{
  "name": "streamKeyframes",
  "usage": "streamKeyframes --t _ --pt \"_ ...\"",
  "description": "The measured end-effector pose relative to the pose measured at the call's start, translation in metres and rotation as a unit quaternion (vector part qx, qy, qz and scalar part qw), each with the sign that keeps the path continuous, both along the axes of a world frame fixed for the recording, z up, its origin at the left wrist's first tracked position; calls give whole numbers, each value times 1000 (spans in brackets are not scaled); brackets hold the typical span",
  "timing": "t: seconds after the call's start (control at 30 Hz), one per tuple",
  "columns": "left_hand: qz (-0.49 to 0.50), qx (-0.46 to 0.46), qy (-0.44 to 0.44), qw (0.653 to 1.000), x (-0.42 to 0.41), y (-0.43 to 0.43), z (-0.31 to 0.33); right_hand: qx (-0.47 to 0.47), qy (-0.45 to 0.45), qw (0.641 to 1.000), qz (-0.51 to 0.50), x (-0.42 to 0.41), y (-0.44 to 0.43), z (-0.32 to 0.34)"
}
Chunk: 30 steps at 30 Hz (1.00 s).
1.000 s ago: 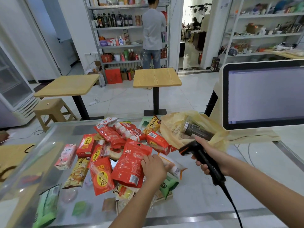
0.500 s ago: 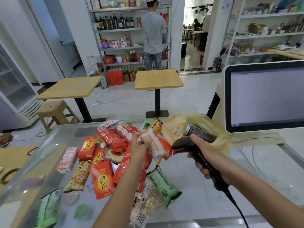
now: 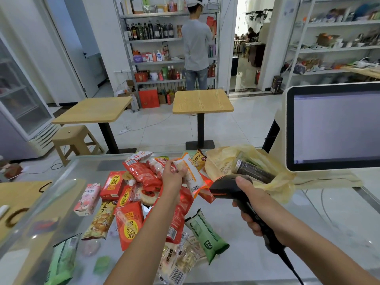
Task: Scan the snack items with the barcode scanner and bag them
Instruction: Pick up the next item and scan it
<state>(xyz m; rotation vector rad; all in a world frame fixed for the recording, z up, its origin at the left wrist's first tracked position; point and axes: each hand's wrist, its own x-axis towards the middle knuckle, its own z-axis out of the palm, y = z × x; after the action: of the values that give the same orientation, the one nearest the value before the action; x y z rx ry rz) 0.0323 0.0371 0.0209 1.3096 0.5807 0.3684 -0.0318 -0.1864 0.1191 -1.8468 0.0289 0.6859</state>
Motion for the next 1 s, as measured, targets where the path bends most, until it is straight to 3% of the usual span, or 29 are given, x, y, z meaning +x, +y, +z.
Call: streamKeyframes --t 1.0 --pt "22 21 -16 999 13 11 17 34 -45 998 33 -26 -27 46"
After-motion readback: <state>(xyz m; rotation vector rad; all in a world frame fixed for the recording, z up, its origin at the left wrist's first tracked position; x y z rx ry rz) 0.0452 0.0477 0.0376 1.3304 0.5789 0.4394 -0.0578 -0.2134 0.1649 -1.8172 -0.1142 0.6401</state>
